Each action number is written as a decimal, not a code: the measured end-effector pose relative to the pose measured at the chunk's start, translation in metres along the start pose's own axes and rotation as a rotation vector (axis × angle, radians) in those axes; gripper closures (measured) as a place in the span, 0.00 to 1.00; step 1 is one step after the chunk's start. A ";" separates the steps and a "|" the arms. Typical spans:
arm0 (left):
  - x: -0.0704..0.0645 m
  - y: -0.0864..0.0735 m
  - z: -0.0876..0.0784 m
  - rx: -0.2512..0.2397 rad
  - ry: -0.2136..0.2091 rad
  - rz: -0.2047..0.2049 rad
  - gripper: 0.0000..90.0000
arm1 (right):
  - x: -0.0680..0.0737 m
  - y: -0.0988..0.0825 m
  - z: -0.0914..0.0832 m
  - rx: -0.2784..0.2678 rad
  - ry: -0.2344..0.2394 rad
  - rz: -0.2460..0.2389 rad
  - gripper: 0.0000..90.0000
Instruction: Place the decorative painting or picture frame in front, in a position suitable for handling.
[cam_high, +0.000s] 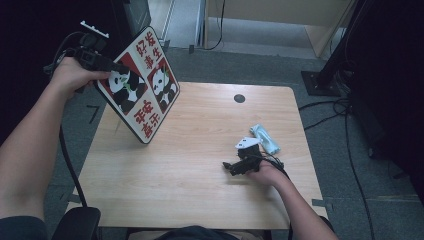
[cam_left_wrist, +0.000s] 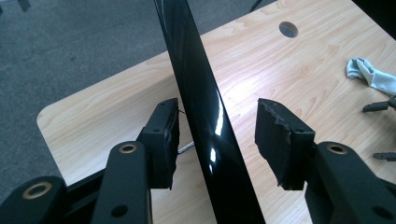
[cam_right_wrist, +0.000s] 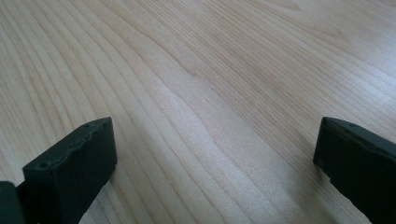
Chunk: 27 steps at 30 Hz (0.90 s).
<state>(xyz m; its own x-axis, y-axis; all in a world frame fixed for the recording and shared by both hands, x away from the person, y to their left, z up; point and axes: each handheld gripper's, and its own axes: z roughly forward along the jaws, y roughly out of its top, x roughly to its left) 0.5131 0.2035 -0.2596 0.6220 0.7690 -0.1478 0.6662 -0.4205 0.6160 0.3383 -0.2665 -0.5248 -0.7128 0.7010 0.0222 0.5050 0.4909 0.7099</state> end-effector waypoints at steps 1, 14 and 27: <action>0.001 0.002 0.001 0.017 0.003 0.009 0.56 | 0.000 0.000 0.000 0.000 0.000 0.000 0.00; 0.004 0.023 0.004 0.059 -0.028 0.015 0.59 | 0.000 0.000 0.000 -0.001 0.000 0.001 0.00; 0.015 0.044 0.022 0.111 -0.017 -0.024 0.64 | 0.000 0.000 0.000 -0.002 0.001 0.000 0.00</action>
<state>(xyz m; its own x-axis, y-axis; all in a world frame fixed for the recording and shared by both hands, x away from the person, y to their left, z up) 0.5606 0.1860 -0.2518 0.6113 0.7719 -0.1749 0.7218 -0.4531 0.5231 0.3384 -0.2666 -0.5250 -0.7129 0.7009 0.0231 0.5042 0.4894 0.7115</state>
